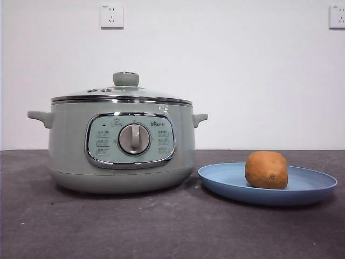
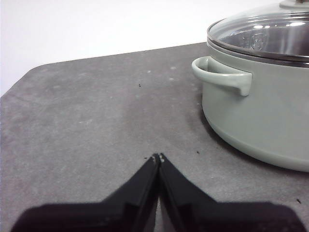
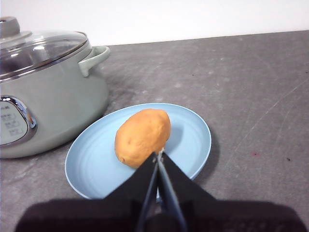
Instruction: Take the potato out from the steamer,put the potato on the plate,close the lid
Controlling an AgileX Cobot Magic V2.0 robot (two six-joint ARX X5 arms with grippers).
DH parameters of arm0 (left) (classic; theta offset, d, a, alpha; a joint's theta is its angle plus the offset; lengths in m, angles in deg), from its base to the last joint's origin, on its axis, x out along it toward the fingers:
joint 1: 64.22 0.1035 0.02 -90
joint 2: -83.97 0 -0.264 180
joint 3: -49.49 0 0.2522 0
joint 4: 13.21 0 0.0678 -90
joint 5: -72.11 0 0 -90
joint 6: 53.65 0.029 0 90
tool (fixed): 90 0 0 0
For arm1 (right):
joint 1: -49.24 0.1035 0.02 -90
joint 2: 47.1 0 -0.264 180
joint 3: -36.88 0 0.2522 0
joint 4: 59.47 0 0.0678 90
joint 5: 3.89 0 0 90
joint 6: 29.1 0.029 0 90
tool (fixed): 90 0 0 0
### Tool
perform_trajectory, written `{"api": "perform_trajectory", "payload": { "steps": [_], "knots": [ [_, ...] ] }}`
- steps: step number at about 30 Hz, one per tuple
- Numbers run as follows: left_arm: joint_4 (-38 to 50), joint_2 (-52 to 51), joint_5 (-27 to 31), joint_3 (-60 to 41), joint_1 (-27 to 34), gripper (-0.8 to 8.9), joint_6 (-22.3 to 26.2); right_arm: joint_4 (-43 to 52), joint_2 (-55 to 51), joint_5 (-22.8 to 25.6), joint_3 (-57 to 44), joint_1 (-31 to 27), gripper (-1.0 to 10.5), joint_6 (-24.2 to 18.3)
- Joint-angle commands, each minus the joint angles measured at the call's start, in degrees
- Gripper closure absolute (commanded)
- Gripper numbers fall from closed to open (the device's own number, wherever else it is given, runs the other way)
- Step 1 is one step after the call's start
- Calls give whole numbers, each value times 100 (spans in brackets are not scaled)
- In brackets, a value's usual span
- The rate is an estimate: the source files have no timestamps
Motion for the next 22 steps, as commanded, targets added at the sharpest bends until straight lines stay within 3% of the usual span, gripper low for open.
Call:
{"api": "perform_trajectory", "payload": {
  "steps": [1, 22],
  "knots": [
    [7, -13, -2, -85, 17, 817, -35, 4, -15, 17, -72, -11, 947, 136],
    [4, -13, 0, -85, 17, 817, -35, 2, 52, 17, -70, -11, 947, 136]
  ]
}}
